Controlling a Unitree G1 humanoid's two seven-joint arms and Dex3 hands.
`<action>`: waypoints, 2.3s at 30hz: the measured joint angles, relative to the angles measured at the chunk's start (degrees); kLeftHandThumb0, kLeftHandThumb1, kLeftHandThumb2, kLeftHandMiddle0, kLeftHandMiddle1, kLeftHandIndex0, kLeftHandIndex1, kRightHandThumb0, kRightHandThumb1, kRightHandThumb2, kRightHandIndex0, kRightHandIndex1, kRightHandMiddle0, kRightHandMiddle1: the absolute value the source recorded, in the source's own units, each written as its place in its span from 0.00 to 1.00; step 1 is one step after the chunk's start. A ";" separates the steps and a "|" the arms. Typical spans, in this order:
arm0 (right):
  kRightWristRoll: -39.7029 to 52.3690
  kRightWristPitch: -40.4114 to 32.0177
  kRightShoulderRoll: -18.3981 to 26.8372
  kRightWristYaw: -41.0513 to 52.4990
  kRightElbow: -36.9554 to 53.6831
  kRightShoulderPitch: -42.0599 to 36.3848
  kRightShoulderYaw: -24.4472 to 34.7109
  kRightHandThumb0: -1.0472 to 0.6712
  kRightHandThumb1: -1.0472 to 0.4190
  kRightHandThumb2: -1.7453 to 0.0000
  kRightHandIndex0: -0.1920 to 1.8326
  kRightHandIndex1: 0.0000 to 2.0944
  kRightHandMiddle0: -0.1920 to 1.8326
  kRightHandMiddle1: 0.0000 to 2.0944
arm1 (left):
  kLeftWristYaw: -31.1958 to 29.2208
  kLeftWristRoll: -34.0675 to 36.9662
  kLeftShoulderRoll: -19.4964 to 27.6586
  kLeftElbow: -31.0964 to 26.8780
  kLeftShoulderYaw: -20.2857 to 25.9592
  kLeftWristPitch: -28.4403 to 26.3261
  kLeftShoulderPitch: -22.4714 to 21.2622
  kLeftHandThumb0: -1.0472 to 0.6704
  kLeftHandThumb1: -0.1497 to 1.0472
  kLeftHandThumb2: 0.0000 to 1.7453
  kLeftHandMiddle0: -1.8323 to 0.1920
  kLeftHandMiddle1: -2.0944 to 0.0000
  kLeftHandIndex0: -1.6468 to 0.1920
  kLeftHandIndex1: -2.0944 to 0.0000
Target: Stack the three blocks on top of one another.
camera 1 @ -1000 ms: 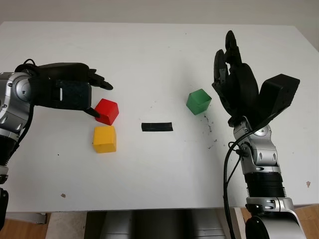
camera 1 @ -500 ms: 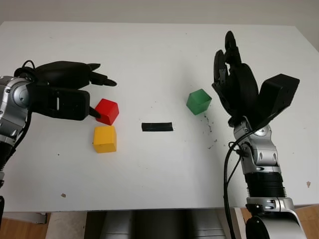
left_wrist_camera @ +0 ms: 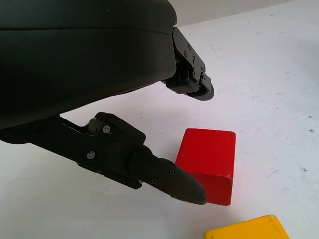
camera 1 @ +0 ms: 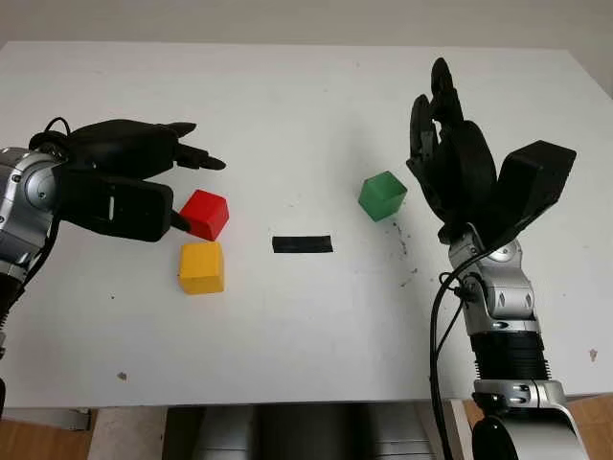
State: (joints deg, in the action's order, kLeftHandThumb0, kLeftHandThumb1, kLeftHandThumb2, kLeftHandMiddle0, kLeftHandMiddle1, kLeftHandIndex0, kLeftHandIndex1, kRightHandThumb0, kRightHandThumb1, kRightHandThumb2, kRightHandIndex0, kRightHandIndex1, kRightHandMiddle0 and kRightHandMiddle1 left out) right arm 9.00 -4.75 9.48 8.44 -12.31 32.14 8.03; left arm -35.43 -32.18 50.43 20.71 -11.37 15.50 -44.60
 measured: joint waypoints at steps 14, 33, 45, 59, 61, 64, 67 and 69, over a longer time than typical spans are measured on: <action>0.17 -0.25 -0.01 0.00 0.21 -0.21 0.02 0.20 0.00 0.63 0.00 0.00 0.00 0.00 | 2.54 -2.68 -0.03 0.06 -0.87 1.27 1.25 0.27 0.84 0.03 0.93 0.97 0.67 0.96; 0.06 -0.89 0.05 -0.14 0.73 -0.45 0.01 0.20 0.00 0.63 0.00 0.00 0.00 0.00 | 10.95 -5.66 -1.27 1.49 -1.97 4.91 2.91 0.30 0.88 0.04 0.88 0.97 0.59 0.91; 0.17 -1.21 0.05 -0.36 1.13 -0.44 0.17 0.20 0.00 0.63 0.00 0.00 0.00 0.00 | 13.05 -7.60 -2.17 3.24 -3.10 5.84 2.91 0.31 0.89 0.03 0.84 0.97 0.73 0.55; 0.38 -1.09 0.05 -0.07 1.13 -0.45 0.34 0.20 0.00 0.62 0.00 0.00 0.00 0.00 | 16.92 -9.56 -2.26 3.65 -3.19 6.51 2.98 0.37 0.94 0.03 0.77 0.97 0.73 0.32; 0.39 -1.09 0.05 -0.11 1.13 -0.45 0.35 0.20 0.00 0.63 0.00 0.00 0.00 0.00 | 17.91 -10.13 -2.26 3.65 -3.19 6.72 3.03 0.38 0.95 0.03 0.76 0.97 0.74 0.29; 0.37 -1.09 0.05 -0.34 1.13 -0.45 0.35 0.20 0.00 0.63 0.00 0.00 0.00 0.00 | 18.47 -10.29 -2.26 3.67 -3.19 7.09 3.04 0.39 0.95 0.03 0.76 0.97 0.76 0.25; 0.20 -1.09 0.05 -0.65 1.13 -0.46 0.30 0.21 0.00 0.63 0.00 0.00 0.00 0.00 | 18.36 -9.27 -2.26 3.80 -3.17 7.52 3.04 0.39 0.95 0.03 0.75 0.97 0.77 0.22; 0.15 -1.09 0.05 -0.54 1.13 -0.47 0.25 0.21 0.00 0.62 0.00 0.00 0.00 0.00 | 17.32 -7.34 -2.35 3.77 -2.94 7.14 3.03 0.39 0.94 0.03 0.74 0.97 0.77 0.22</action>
State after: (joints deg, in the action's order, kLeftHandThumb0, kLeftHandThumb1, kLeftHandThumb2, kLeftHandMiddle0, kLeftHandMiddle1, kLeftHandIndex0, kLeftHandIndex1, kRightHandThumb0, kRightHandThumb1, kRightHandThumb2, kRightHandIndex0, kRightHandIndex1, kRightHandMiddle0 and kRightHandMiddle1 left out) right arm 9.15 -5.85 9.53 7.91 -11.17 31.67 8.29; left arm -18.11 -39.52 48.08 24.48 -14.31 22.64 -41.57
